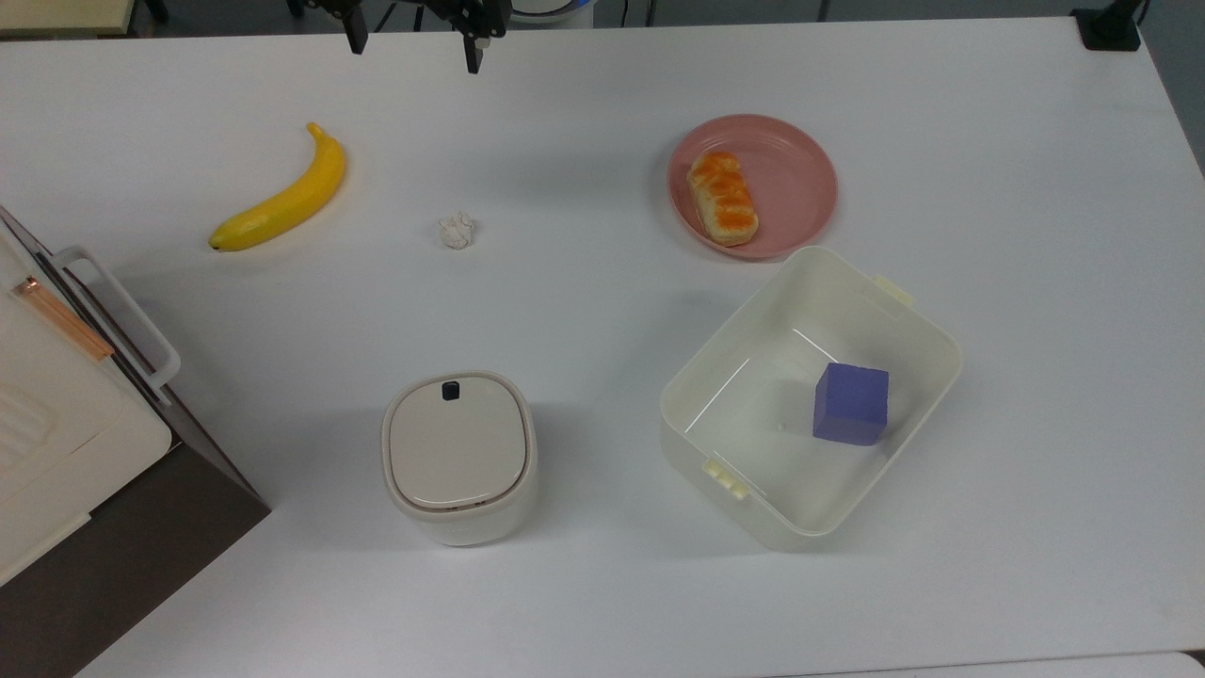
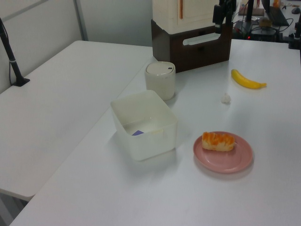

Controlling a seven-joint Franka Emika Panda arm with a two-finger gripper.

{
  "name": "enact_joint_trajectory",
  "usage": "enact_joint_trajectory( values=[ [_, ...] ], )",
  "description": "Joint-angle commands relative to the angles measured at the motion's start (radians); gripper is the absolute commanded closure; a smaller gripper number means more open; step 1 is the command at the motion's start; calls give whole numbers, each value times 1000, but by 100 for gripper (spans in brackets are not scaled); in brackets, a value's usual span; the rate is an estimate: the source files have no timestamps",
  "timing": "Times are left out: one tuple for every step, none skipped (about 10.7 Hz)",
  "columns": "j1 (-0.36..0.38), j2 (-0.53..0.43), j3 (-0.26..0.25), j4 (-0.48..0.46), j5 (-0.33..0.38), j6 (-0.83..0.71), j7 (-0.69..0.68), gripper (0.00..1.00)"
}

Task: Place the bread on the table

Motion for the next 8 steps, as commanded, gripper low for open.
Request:
enact_joint_trajectory(
  values=[
    [2,-31,-2,-25,22,-20,-42,0],
    [2,-31,-2,-23,22,-21,-42,0],
    [2,-31,-2,-23,22,-21,-42,0],
    [2,-31,-2,-23,22,-21,-40,0],
    [2,-31,-2,-23,22,-21,-42,0],
    [2,-31,-2,-25,22,-21,-42,0],
    [4,-31,2,-28,22,-21,-42,0],
    [13,-35,8,-64,22,-11,-36,0]
  ],
)
